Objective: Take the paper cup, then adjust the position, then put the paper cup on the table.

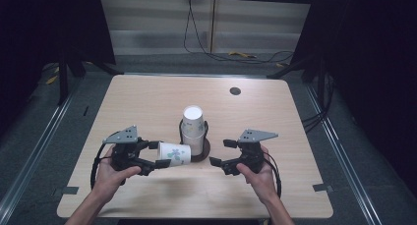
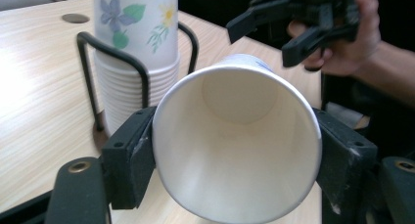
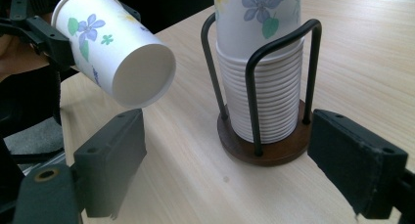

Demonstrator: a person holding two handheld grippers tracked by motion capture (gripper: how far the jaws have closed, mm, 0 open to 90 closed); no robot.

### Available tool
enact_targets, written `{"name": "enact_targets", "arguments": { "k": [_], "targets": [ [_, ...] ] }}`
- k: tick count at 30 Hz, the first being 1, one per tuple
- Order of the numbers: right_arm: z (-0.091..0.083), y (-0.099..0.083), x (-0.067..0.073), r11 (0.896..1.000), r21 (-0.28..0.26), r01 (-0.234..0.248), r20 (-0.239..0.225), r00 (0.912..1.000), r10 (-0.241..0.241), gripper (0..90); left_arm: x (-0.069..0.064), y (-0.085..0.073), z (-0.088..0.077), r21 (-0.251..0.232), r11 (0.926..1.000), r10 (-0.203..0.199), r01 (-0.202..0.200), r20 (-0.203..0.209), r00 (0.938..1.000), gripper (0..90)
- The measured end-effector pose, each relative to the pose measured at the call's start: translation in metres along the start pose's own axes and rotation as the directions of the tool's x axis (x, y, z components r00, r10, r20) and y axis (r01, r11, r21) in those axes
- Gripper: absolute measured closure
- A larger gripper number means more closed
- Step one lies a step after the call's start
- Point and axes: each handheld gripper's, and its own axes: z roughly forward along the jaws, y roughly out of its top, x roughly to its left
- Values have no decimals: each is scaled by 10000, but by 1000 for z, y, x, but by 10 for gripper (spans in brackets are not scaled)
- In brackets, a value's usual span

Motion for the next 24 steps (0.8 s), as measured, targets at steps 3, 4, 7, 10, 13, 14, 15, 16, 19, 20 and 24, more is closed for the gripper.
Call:
{"name": "enact_targets", "arguments": {
  "k": [3,4,7,10,13,14,15,16,19,20,24],
  "targets": [
    [-1,-1,-1,10000,36,-30,94,10000,29,140,1,-1,-3,103,9999,21,-18,-255,9997,264],
    [-2,-2,-2,10000,12,-69,138,9999,69,141,2,-1,-5,158,9999,11,-6,-298,9996,264],
    [-3,-2,-3,9999,3,-122,146,9998,122,141,6,0,-11,236,9997,-23,38,-608,9981,265],
    [-3,-3,-4,9999,20,-152,190,9997,151,142,11,0,-19,205,9995,-235,255,-904,9956,265],
    [-1,-4,-6,9998,128,-148,193,9997,145,142,16,3,-25,358,9990,-234,278,-1188,9926,265],
    [-1,-5,-5,9997,163,-163,183,9997,160,142,17,4,-27,399,9989,-177,232,-1331,9910,265],
    [0,-5,-5,9998,180,-121,194,9997,118,142,19,5,-29,383,9988,-247,304,-1409,9897,265],
    [-1,-5,-5,9998,161,-132,185,9997,129,142,21,7,-31,429,9985,-274,339,-1446,9891,264],
    [-2,-5,-6,9998,107,-174,208,9996,172,142,25,10,-34,467,9982,-294,374,-1611,9865,265],
    [-2,-5,-7,9997,95,-207,200,9996,205,142,27,11,-35,527,9978,-302,393,-1646,9859,264],
    [-2,-6,-7,9997,158,-211,233,9995,207,144,32,15,-37,991,9937,-324,530,-1993,9794,265]
  ]
}}
